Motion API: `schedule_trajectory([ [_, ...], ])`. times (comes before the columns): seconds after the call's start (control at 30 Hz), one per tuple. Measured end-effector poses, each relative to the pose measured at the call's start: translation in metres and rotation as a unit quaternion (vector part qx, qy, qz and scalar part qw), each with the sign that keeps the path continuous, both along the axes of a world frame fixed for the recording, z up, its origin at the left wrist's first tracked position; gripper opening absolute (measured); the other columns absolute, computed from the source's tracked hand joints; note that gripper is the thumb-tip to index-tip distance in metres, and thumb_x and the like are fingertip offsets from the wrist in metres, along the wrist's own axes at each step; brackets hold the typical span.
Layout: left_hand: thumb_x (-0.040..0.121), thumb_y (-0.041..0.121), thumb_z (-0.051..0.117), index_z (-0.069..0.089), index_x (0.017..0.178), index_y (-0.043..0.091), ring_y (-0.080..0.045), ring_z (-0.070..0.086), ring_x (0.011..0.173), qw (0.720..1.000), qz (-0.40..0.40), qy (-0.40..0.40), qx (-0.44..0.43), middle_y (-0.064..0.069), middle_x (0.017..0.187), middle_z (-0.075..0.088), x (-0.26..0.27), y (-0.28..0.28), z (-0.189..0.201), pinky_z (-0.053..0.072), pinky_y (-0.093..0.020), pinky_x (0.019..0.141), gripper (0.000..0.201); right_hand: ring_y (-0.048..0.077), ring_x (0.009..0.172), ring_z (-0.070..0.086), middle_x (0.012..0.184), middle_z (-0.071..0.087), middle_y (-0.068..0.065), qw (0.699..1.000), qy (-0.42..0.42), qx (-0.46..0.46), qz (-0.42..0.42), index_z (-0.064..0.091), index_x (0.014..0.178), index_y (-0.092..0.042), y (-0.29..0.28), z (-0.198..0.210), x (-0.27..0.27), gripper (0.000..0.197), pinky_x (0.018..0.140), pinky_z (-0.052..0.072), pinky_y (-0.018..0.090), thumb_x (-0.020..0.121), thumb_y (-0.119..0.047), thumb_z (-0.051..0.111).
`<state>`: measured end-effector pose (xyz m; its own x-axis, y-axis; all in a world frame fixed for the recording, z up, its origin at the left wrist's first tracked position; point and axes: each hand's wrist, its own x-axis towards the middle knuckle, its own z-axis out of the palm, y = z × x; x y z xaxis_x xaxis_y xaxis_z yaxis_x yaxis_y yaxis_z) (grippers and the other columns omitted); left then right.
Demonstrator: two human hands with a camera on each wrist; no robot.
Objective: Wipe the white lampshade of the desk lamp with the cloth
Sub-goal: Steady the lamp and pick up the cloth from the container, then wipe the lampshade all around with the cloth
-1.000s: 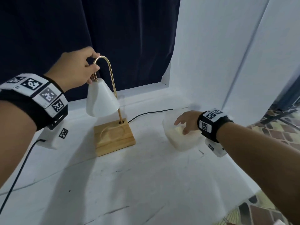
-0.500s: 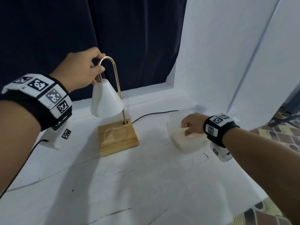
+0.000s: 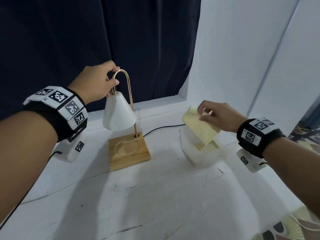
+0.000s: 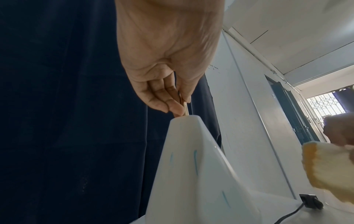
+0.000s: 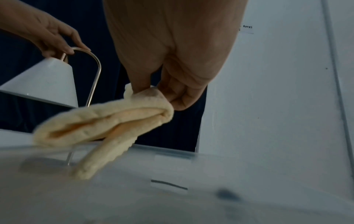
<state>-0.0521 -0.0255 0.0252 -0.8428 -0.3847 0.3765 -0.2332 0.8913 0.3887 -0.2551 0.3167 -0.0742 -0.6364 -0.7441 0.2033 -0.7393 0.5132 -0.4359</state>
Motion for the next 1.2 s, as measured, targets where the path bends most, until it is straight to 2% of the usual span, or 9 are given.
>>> schedule_trajectory([
  [0.2, 0.106, 0.024, 0.061, 0.057, 0.129, 0.028, -0.017, 0.076, 0.075, 1.000, 0.000, -0.004, 0.014, -0.007, 0.088, 0.075, 0.001, 0.000, 0.002, 0.047, -0.021, 0.063, 0.024, 0.001, 0.086, 0.059, 0.098, 0.064, -0.028, 0.998, -0.032, -0.062, 0.010, 0.080, 0.106, -0.037, -0.037, 0.010, 0.022, 0.023, 0.070, 0.040, 0.003, 0.103, -0.026, 0.060],
  [0.43, 0.106, 0.023, 0.061, 0.057, 0.130, 0.028, -0.016, 0.076, 0.074, 0.999, -0.010, -0.023, 0.029, -0.009, 0.091, 0.076, 0.006, 0.001, 0.006, 0.055, -0.025, 0.066, 0.025, 0.024, 0.108, 0.064, 0.123, 0.065, -0.004, 0.953, -0.191, -0.226, 0.067, 0.073, 0.116, -0.040, -0.092, 0.025, 0.063, 0.037, 0.083, 0.057, 0.044, 0.107, -0.018, 0.045],
  [0.63, 0.107, 0.021, 0.060, 0.055, 0.132, 0.021, -0.017, 0.077, 0.073, 0.997, -0.022, -0.048, 0.052, 0.012, 0.088, 0.068, 0.010, 0.001, 0.016, 0.051, -0.016, 0.060, 0.025, 0.025, 0.121, 0.062, 0.141, 0.058, 0.004, 0.818, -0.435, -0.363, 0.100, 0.069, 0.130, -0.018, -0.131, 0.025, 0.089, 0.045, 0.090, 0.059, 0.035, 0.105, 0.002, 0.037],
  [0.73, 0.107, 0.020, 0.059, 0.053, 0.130, 0.018, -0.020, 0.077, 0.073, 0.998, -0.026, -0.051, 0.040, 0.022, 0.085, 0.057, 0.010, 0.002, 0.018, 0.044, -0.006, 0.048, 0.024, 0.022, 0.110, 0.067, 0.133, 0.062, 0.003, 0.779, -0.485, -0.387, 0.089, 0.067, 0.132, -0.012, -0.150, 0.018, 0.103, 0.046, 0.078, 0.060, 0.033, 0.105, 0.004, 0.034],
  [0.83, 0.107, 0.020, 0.059, 0.052, 0.132, 0.018, -0.024, 0.078, 0.079, 0.997, -0.041, -0.055, 0.045, 0.026, 0.085, 0.056, 0.011, 0.000, 0.018, 0.047, -0.009, 0.055, 0.026, 0.026, 0.118, 0.066, 0.135, 0.063, 0.007, 0.740, -0.521, -0.418, 0.077, 0.066, 0.133, -0.010, -0.171, 0.009, 0.113, 0.041, 0.085, 0.062, 0.037, 0.107, -0.001, 0.037],
  [0.9, 0.106, 0.022, 0.060, 0.052, 0.133, 0.020, -0.022, 0.079, 0.081, 0.996, -0.049, -0.058, 0.049, 0.020, 0.085, 0.064, 0.012, -0.003, 0.018, 0.051, -0.017, 0.066, 0.028, 0.028, 0.124, 0.065, 0.136, 0.065, 0.008, 0.748, -0.509, -0.419, 0.075, 0.066, 0.134, -0.013, -0.185, 0.002, 0.119, 0.032, 0.100, 0.057, 0.047, 0.108, -0.017, 0.047],
  [0.97, 0.106, 0.024, 0.060, 0.052, 0.134, 0.025, -0.018, 0.079, 0.080, 0.995, -0.060, -0.063, 0.048, 0.004, 0.086, 0.076, 0.012, -0.008, 0.017, 0.055, -0.022, 0.074, 0.029, 0.022, 0.124, 0.065, 0.134, 0.068, 0.001, 0.804, -0.442, -0.391, 0.077, 0.064, 0.139, -0.022, -0.195, -0.006, 0.122, 0.038, 0.107, 0.052, 0.050, 0.103, -0.033, 0.060],
  [1.07, 0.106, 0.027, 0.062, 0.048, 0.141, 0.032, -0.011, 0.079, 0.076, 0.994, -0.079, -0.065, 0.047, -0.002, 0.087, 0.080, 0.012, -0.017, 0.014, 0.058, -0.027, 0.082, 0.038, 0.015, 0.114, 0.070, 0.123, 0.072, -0.004, 0.875, -0.331, -0.349, 0.054, 0.059, 0.144, -0.030, -0.206, -0.012, 0.124, 0.043, 0.102, 0.056, 0.043, 0.101, -0.033, 0.063],
  [1.2, 0.105, 0.025, 0.065, 0.034, 0.161, 0.043, -0.005, 0.078, 0.075, 0.988, -0.123, -0.077, 0.054, 0.005, 0.088, 0.081, 0.014, -0.032, 0.014, 0.056, -0.017, 0.083, 0.067, 0.027, 0.102, 0.071, 0.117, 0.067, 0.018, 0.906, -0.264, -0.325, 0.059, 0.059, 0.144, -0.037, -0.215, -0.025, 0.119, 0.056, 0.096, 0.058, 0.052, 0.093, -0.060, 0.060],
])
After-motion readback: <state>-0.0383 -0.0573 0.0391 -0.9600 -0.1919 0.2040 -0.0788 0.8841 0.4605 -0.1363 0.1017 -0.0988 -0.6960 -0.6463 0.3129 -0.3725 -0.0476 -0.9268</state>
